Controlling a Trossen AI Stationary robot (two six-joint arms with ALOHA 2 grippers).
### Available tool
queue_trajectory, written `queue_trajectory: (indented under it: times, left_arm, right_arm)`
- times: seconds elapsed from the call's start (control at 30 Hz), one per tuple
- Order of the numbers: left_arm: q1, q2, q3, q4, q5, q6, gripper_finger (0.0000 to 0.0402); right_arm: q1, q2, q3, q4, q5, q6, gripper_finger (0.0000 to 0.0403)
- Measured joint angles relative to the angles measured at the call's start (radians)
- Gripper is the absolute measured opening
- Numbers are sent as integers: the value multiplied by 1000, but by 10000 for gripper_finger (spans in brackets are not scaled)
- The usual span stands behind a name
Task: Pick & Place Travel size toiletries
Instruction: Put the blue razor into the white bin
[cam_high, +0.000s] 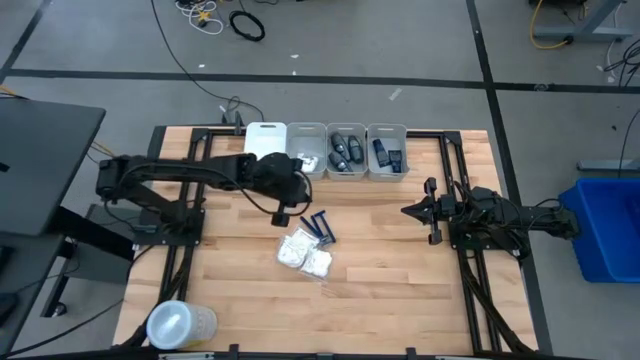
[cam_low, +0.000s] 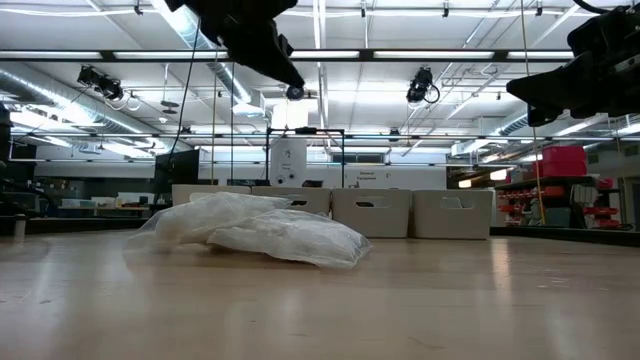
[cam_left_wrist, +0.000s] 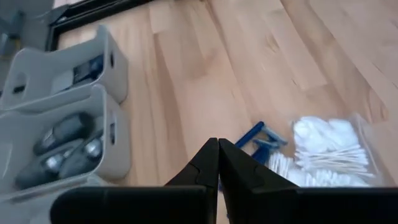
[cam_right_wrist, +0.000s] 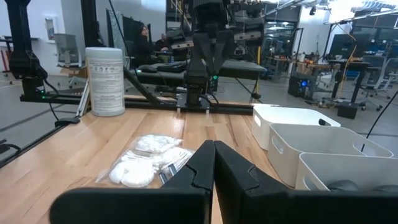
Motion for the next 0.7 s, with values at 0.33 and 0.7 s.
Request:
queue_trajectory:
  times: [0.33,0.7]
  left_arm:
    - [0,70,0,-28,130,192,16]
    - [3,135,1,-18,131,223,16]
  right_arm:
    - [0,0,0,0,-2,0,14]
    - [0,0,0,0,1,0,14]
